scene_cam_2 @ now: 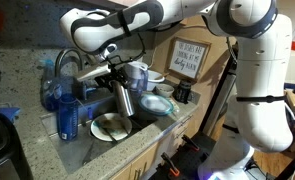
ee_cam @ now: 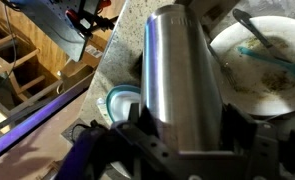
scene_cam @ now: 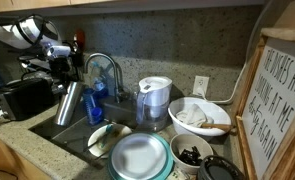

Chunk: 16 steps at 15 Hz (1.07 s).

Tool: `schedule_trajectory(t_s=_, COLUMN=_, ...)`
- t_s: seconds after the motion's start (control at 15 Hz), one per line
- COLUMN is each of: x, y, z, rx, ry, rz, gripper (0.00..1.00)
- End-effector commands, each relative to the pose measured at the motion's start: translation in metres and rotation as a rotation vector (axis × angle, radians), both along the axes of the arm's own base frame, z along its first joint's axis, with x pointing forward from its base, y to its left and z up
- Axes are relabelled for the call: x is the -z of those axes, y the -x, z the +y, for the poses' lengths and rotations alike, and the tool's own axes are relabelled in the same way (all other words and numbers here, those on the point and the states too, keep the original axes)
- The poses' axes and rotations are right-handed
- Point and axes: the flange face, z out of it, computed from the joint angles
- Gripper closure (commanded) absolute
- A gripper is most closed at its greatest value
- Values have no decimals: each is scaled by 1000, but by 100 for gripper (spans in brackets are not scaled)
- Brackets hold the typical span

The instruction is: Take the object in the sink and put it in the bowl on the counter

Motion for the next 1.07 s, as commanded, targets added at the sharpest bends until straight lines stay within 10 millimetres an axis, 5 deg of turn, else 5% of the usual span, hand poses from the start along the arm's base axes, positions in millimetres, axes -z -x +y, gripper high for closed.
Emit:
schedule_trajectory(t_s=0.0, x=-11, y=25, z=-15, rx=68, ry=49, rz=-29, gripper=39)
schedule_trajectory(t_s=0.53, x=-6, y=58, z=-50, rx=186, ry=129, rz=-32, gripper=39)
schedule_trajectory(t_s=1.0, x=-24, y=48, z=-94, rx=225, ry=193, rz=-45, gripper=39)
